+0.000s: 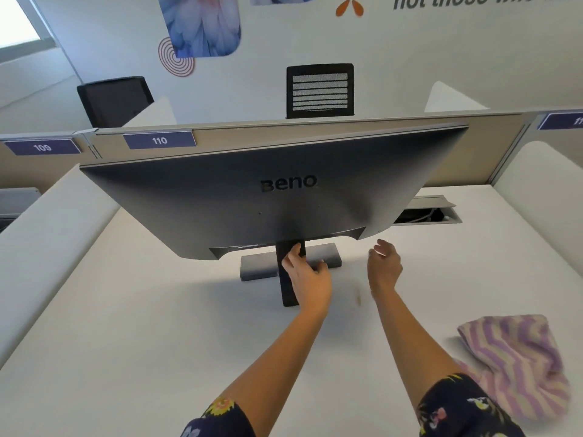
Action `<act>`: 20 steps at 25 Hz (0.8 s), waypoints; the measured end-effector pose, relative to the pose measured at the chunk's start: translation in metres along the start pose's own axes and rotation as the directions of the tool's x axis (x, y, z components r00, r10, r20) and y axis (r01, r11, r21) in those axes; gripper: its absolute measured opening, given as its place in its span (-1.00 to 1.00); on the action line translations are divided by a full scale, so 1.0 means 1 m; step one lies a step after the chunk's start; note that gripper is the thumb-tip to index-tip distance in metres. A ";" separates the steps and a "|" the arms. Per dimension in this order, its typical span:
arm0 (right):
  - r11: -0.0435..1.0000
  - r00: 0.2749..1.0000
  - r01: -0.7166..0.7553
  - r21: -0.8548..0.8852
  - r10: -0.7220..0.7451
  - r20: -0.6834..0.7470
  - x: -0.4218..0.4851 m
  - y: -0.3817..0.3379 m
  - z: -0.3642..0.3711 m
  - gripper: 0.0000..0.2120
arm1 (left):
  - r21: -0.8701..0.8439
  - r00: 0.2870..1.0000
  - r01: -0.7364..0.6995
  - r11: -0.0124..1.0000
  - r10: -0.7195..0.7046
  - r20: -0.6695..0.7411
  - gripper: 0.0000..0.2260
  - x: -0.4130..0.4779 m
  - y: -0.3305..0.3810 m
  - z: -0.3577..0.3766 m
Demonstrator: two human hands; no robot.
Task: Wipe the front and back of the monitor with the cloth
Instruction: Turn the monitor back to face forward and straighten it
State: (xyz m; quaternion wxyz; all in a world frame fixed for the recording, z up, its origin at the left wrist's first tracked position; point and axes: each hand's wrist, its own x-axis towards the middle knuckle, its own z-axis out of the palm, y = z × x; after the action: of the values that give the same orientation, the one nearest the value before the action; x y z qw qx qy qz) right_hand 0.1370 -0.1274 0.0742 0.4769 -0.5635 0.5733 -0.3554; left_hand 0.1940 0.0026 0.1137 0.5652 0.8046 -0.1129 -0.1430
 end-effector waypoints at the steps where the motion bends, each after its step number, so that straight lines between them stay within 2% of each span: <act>1: 1.000 1.000 -0.003 0.002 0.003 -0.014 0.008 -0.001 -0.005 -0.68 | -0.014 1.000 0.025 1.000 -0.026 -0.013 -0.49 0.001 0.004 0.004; 6: 0.997 0.999 0.037 0.065 -0.039 0.021 0.033 -0.002 -0.016 -0.50 | 0.067 0.992 0.037 0.997 -0.029 -0.120 -0.31 0.007 -0.003 0.010; 11: 0.995 0.990 0.072 0.074 -0.080 0.112 0.059 -0.011 -0.018 -0.34 | 0.148 0.994 0.019 0.989 -0.003 -0.111 -0.25 0.013 -0.016 0.006; 20: 0.984 0.967 0.143 0.103 -0.161 0.195 0.075 -0.016 -0.026 -0.35 | 0.296 0.995 0.026 0.955 0.002 -0.095 -0.23 0.014 -0.016 0.009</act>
State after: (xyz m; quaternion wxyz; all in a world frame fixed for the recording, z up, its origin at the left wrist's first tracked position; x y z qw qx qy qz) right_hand 0.1234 -0.2061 0.0858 0.5284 -0.6177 0.4605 -0.3566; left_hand 0.2044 -0.0049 0.0941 0.4415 0.8870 -0.1014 -0.0897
